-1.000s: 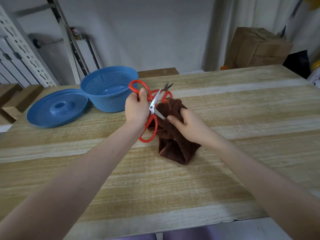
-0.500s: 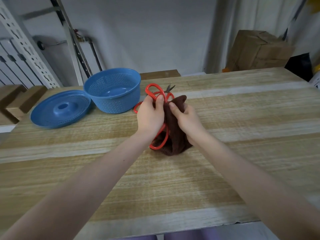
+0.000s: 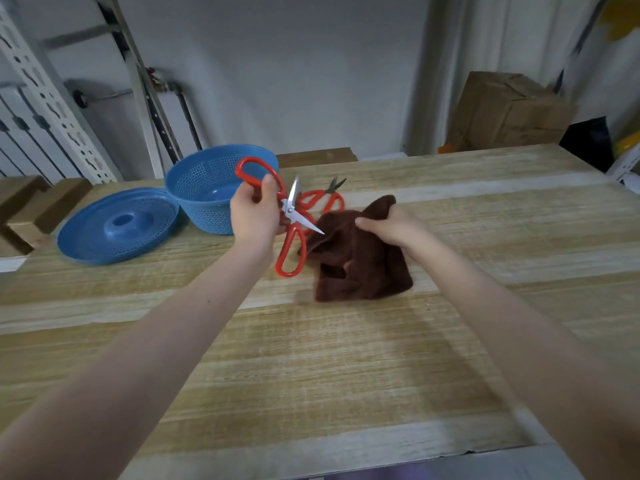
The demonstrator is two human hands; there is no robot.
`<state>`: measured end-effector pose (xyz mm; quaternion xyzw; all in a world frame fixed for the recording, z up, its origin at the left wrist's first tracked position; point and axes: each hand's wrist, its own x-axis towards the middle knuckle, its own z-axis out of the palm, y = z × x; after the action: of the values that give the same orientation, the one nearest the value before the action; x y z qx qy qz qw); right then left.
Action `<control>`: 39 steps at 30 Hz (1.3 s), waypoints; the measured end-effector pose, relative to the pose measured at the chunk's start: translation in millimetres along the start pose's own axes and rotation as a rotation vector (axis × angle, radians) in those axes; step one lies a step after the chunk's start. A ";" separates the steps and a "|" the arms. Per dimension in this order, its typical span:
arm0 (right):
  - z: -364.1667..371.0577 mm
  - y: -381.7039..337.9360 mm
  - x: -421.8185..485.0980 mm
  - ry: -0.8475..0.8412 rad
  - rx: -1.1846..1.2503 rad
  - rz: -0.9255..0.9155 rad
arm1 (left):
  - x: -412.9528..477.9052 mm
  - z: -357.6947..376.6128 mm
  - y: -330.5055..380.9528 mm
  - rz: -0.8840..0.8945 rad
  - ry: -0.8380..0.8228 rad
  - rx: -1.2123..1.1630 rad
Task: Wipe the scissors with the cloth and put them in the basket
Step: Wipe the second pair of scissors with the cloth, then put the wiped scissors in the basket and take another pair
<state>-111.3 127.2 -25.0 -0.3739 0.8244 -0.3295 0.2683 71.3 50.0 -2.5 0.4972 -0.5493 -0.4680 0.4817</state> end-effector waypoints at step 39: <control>41.9 -90.9 -7.5 -0.065 0.651 -0.223 | 39.7 -46.2 20.6 -0.316 -0.441 -0.290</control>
<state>-38.2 73.0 17.2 -0.3668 0.6213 -0.5904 0.3618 113.7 10.2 25.0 0.3892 -0.4838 -0.7072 0.3381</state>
